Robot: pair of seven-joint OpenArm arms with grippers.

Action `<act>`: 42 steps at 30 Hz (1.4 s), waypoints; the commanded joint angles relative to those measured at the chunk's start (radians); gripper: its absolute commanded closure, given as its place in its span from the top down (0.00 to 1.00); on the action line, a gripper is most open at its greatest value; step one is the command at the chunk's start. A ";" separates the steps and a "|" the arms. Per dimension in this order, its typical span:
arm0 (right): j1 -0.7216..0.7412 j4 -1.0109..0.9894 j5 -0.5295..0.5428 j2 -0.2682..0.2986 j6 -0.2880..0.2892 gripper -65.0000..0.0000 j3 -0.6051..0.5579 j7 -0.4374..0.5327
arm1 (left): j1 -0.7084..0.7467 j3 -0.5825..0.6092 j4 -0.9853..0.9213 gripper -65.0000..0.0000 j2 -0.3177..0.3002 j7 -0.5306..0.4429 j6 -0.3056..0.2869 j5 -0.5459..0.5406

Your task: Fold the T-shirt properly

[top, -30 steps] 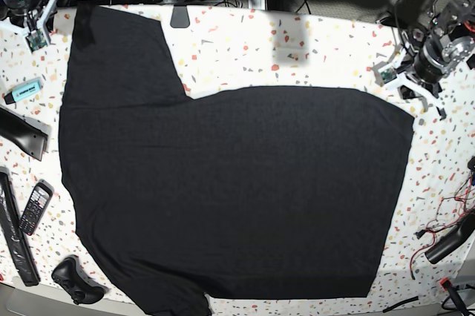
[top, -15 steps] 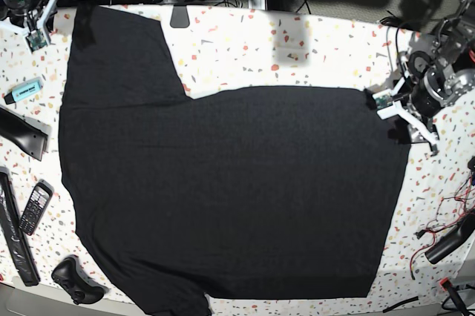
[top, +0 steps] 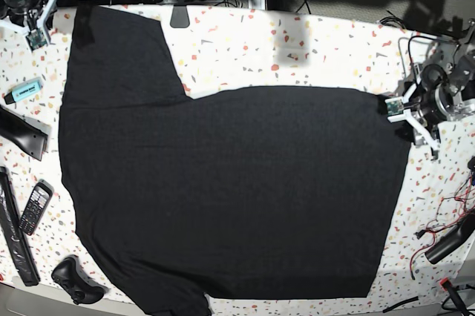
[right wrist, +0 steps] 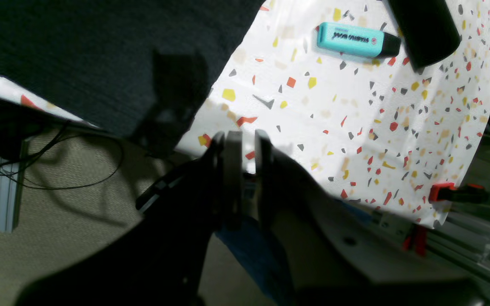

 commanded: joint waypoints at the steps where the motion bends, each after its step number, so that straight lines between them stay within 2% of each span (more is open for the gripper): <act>1: -0.006 0.015 -0.006 0.011 -0.004 0.09 0.010 0.011 | -0.019 -0.010 -0.002 0.45 -0.011 -0.010 0.003 -0.003; 6: -0.006 0.015 -0.006 0.011 -0.004 0.09 0.010 0.011 | -0.019 -0.010 -0.034 0.41 0.032 -0.005 -0.026 -0.004; 8: -0.006 0.015 -0.006 0.011 -0.004 0.09 0.010 0.008 | -0.018 -0.010 -0.034 0.36 0.041 0.003 -0.061 -0.003; 11: -0.006 0.015 -0.006 0.011 -0.004 0.09 0.010 0.006 | -0.016 -0.010 -0.034 0.21 0.041 0.035 -0.112 -0.005; 13: -0.006 0.015 -0.006 0.011 -0.004 0.09 0.010 0.006 | -0.016 -0.010 -0.034 0.03 0.041 0.102 -0.132 -0.038; 14: -0.006 0.015 -0.007 0.011 -0.004 0.09 0.010 0.006 | -0.016 -0.010 -0.034 0.00 0.041 0.147 -0.131 -0.080; 17: -0.006 0.015 -0.007 0.012 -0.004 0.09 0.010 0.008 | -0.015 -0.010 -0.034 0.00 0.038 0.259 -0.131 -0.265; 20: -0.006 0.015 -0.007 0.012 -0.001 0.09 0.010 0.008 | -0.010 -0.010 -0.032 0.00 0.027 0.268 -0.131 -0.348; 21: -0.006 0.015 -0.007 0.012 0.021 0.09 0.010 0.007 | -0.010 -0.010 -0.032 0.00 0.026 0.271 -0.130 -0.355; 23: -0.006 0.015 -0.007 0.012 0.132 0.09 0.010 -0.003 | -0.010 -0.010 -0.033 0.00 0.030 0.300 -0.126 -0.352; 25: -0.006 0.014 -0.011 0.016 0.232 0.10 0.010 -0.008 | -0.009 -0.010 -0.033 0.00 0.039 0.356 -0.083 -0.340; 26: -0.006 0.014 -0.024 0.020 0.252 0.14 0.010 -0.008 | -0.008 -0.010 -0.033 0.00 0.047 0.392 -0.057 -0.326; 28: -0.006 0.014 -0.064 0.032 0.257 0.24 0.010 0.007 | -0.001 -0.010 -0.033 0.00 0.066 0.449 -0.034 -0.294; 31: -0.006 0.014 -0.102 0.079 0.257 0.38 0.010 0.012 | 0.021 -0.010 -0.033 0.00 0.100 0.455 -0.027 -0.243; 34: -0.006 0.005 -0.142 0.116 0.256 0.39 0.010 0.037 | 0.040 -0.010 -0.033 0.00 0.144 0.456 -0.015 -0.201; 38: 0.003 -0.053 -0.248 0.121 0.249 0.39 0.010 0.169 | 0.048 -0.011 -0.033 0.00 0.197 0.469 -0.013 -0.171; 42: 0.098 -0.137 -0.272 0.134 0.251 0.39 -0.011 0.215 | 0.047 -0.012 -0.033 0.00 0.233 0.474 -0.013 -0.155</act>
